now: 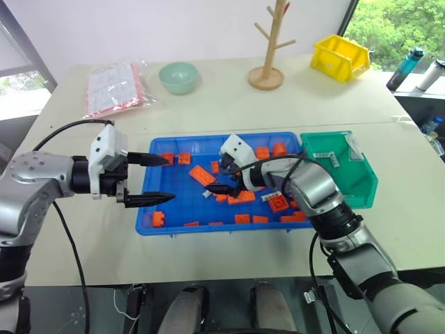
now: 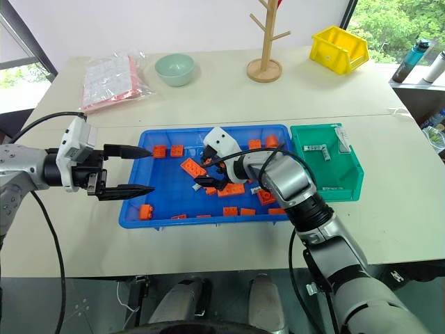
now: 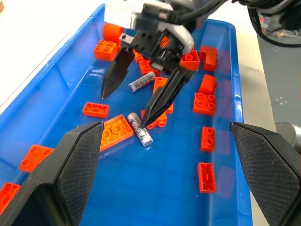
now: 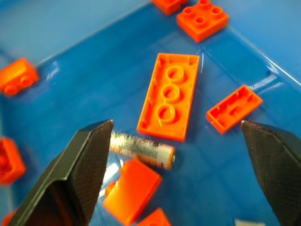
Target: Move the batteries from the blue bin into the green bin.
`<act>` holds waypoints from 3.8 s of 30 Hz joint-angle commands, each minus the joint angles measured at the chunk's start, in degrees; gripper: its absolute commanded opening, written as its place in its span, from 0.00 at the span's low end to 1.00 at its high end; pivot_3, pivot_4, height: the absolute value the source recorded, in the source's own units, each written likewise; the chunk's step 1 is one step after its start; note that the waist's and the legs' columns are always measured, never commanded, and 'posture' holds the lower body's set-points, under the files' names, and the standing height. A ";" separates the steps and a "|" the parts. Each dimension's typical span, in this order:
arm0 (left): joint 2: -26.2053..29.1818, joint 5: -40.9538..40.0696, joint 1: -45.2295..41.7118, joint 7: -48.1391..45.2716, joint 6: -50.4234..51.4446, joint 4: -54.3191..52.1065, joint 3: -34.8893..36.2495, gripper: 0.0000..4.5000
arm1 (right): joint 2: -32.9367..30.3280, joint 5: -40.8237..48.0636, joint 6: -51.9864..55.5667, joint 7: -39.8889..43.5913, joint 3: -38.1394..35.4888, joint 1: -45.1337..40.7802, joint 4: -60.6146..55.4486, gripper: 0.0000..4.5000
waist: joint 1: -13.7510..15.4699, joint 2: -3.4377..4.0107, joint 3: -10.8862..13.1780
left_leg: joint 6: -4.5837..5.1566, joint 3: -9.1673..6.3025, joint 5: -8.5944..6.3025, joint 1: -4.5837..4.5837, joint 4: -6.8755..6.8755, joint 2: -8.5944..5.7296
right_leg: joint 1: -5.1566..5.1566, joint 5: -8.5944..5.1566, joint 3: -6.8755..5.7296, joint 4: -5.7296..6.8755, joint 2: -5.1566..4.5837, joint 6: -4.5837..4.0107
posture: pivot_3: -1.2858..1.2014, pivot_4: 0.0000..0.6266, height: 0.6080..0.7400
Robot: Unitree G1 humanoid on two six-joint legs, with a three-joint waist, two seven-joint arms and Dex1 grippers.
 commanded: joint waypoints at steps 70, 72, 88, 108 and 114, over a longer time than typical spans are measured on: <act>-8.18 3.60 -10.33 -1.87 -4.98 6.65 -6.26 1.00 | -32.93 10.02 0.98 8.09 -29.71 6.85 -8.09 0.99 | 1.35 -0.11 -0.05 | 0.03 0.39 -0.01 -0.04 0.09 0.06 | 0.04 0.00 0.02 -0.06 -0.05 0.00 | 0.52 0.24 0.90; -8.45 3.84 -10.32 -1.73 -5.10 6.49 -6.38 1.00 | -30.05 9.64 -0.28 10.03 -23.71 3.27 -8.24 0.99 | 1.18 -0.11 -0.05 | 0.03 0.39 -0.01 -0.04 0.08 0.08 | 0.02 0.00 0.02 -0.07 -0.03 0.00 | 0.52 0.24 0.90; -7.65 2.74 -7.05 1.55 -3.46 1.54 -4.58 1.00 | -13.08 -8.20 -12.90 6.86 1.00 0.15 4.99 0.99 | 1.26 -0.18 -0.06 | 0.01 0.05 0.00 -0.14 0.15 -0.05 | -0.03 0.00 0.01 -0.02 -0.04 0.00 | 0.52 0.24 0.90; -10.49 4.33 -10.42 0.79 -5.15 5.52 -6.98 1.00 | -20.91 3.16 6.14 8.28 -22.64 -3.19 -6.79 0.01 | 1.70 -0.18 -0.05 | 0.01 0.03 0.00 -0.16 0.19 -0.10 | 0.00 0.00 0.00 -0.02 -0.07 0.00 | 0.52 0.24 0.90; -11.83 4.91 -11.57 0.08 -6.31 6.88 -8.24 1.00 | -33.98 2.54 6.17 8.33 -31.04 5.79 -5.40 0.01 | 1.73 -0.19 -0.05 | 0.02 0.01 0.00 -0.16 0.13 -0.12 | 0.04 0.00 -0.01 -0.03 -0.07 0.00 | 0.52 0.24 0.90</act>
